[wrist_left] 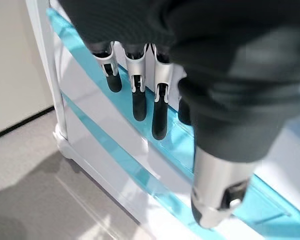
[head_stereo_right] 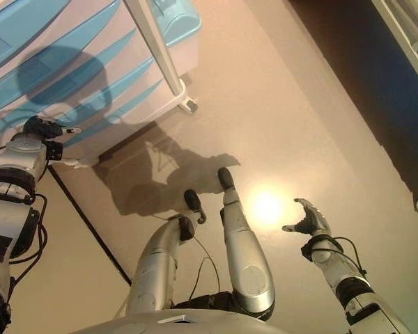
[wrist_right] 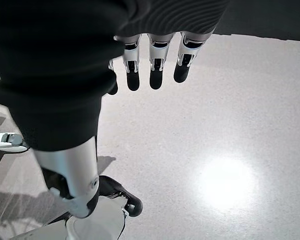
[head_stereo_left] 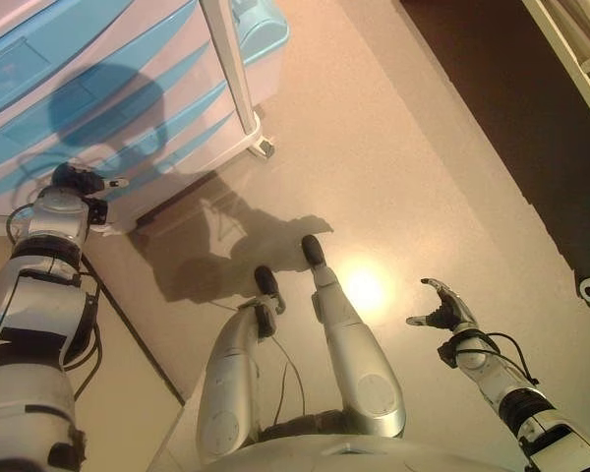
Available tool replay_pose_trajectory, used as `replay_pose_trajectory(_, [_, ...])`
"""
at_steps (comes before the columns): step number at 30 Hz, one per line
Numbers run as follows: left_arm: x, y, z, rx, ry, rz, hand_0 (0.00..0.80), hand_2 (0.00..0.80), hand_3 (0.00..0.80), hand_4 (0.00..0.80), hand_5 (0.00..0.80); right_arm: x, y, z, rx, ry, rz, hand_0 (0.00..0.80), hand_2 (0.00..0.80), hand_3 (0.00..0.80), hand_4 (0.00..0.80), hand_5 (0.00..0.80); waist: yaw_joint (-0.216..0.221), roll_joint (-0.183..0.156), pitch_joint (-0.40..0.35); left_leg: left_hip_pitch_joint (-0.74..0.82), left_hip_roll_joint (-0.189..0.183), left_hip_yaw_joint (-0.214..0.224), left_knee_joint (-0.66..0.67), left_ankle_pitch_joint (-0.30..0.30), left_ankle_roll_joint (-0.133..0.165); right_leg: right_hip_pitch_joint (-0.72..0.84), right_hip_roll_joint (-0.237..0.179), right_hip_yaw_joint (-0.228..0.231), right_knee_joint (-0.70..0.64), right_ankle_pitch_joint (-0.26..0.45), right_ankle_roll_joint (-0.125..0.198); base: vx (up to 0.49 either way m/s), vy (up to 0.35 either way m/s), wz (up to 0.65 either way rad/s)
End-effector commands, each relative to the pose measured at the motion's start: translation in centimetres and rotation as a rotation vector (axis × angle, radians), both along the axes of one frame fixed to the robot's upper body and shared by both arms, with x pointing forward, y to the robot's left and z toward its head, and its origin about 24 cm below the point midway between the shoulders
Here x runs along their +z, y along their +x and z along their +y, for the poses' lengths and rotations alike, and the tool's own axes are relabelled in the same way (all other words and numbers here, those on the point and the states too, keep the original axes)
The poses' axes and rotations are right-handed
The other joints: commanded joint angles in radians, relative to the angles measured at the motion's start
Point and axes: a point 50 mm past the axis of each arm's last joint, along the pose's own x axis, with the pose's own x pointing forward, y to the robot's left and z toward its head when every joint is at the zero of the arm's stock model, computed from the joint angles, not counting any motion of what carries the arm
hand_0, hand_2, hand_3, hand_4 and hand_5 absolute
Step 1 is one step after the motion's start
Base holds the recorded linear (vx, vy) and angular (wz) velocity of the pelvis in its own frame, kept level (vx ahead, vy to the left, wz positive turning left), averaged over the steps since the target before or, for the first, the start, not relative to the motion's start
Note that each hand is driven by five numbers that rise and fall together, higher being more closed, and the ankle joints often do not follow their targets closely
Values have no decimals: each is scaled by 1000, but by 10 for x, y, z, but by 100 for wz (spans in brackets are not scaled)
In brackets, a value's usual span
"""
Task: Open the drawer and pick up the medicine
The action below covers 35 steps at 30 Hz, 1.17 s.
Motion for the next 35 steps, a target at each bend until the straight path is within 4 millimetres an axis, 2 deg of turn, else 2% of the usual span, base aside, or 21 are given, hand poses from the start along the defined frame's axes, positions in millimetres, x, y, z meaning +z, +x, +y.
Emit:
replay_pose_trajectory(1, [12,-13,17,-29,-56,-124,0,0,0,0,0,-7,-9,4,4,5,9,0,0,0,0,0,23,0,-37,104,-74,-65,-89,-69,-29,28,8,-48,-17,-7,19,-36,-127,9])
replay_pose_trajectory(4, [-33,-18,-10,-191,-177,-86,0,0,0,0,0,-8,-8,6,-19,68,16,0,0,0,0,0,54,14,-37,137,-78,-89,-131,-44,-32,69,6,-67,-27,-22,7,-37,-132,17])
replay_pose_trajectory(5, [-43,-20,-18,-239,-212,-86,0,0,0,0,0,-9,-8,8,-17,85,19,0,0,0,0,0,63,19,-37,151,-78,-97,-147,-36,-34,85,6,-74,-31,-27,5,-44,-156,28])
replay_pose_trajectory(6, [-61,-25,-32,-321,-276,-64,0,0,0,0,0,-10,-9,9,-15,124,29,0,0,0,0,0,79,26,-37,178,-79,-111,-179,-19,-39,117,4,-90,-40,-36,-1,-37,-139,26])
replay_pose_trajectory(8, [-83,-35,-46,-392,-323,-29,0,0,0,0,0,-12,-10,10,-16,158,51,0,0,0,0,0,99,33,-37,215,-82,-126,-223,7,-50,162,2,-107,-59,-43,-7,-47,-151,22])
replay_pose_trajectory(9, [-101,-44,-54,-407,-366,-6,0,0,0,0,0,-15,-13,11,-5,191,80,0,0,0,0,0,114,40,-39,248,-81,-142,-262,27,-60,200,3,-124,-75,-51,-12,-48,-151,32])
replay_pose_trajectory(12, [-137,-64,-69,-408,-467,54,0,0,0,0,0,-26,-23,11,-22,273,153,0,0,0,0,0,135,48,-82,296,-69,-174,-333,63,-79,264,10,-155,-119,-62,-25,3,-171,42])
replay_pose_trajectory(16, [-191,-104,-87,-331,-610,151,0,0,0,0,0,-50,-50,9,-127,459,301,0,0,0,0,0,170,60,-173,360,-40,-224,-421,113,-118,364,24,-208,-177,-89,-46,29,-170,42])
replay_pose_trajectory(22, [-231,-143,-103,-251,-694,238,0,0,0,0,0,-71,-76,10,-260,581,440,0,0,0,0,0,212,67,-281,403,-26,-266,-452,133,-145,443,19,-269,-200,-122,-62,10,-107,46])
replay_pose_trajectory(26, [-255,-171,-125,-269,-647,344,0,0,0,0,0,-82,-93,11,-346,609,520,0,0,0,0,0,243,62,-359,435,-27,-290,-464,132,-153,500,16,-298,-235,-125,-63,23,-44,33])
replay_pose_trajectory(29, [-267,-189,-125,-204,-650,408,0,0,0,0,0,-88,-100,15,-368,611,562,0,0,0,0,0,255,57,-400,462,-23,-297,-491,134,-158,533,12,-317,-255,-131,-59,-1,-20,22])
replay_pose_trajectory(35, [-287,-217,-148,-301,-621,610,0,0,0,0,0,-97,-112,29,-357,588,630,0,0,0,0,0,258,47,-457,498,-23,-304,-521,130,-157,571,13,-326,-271,-143,-57,-6,-13,8])
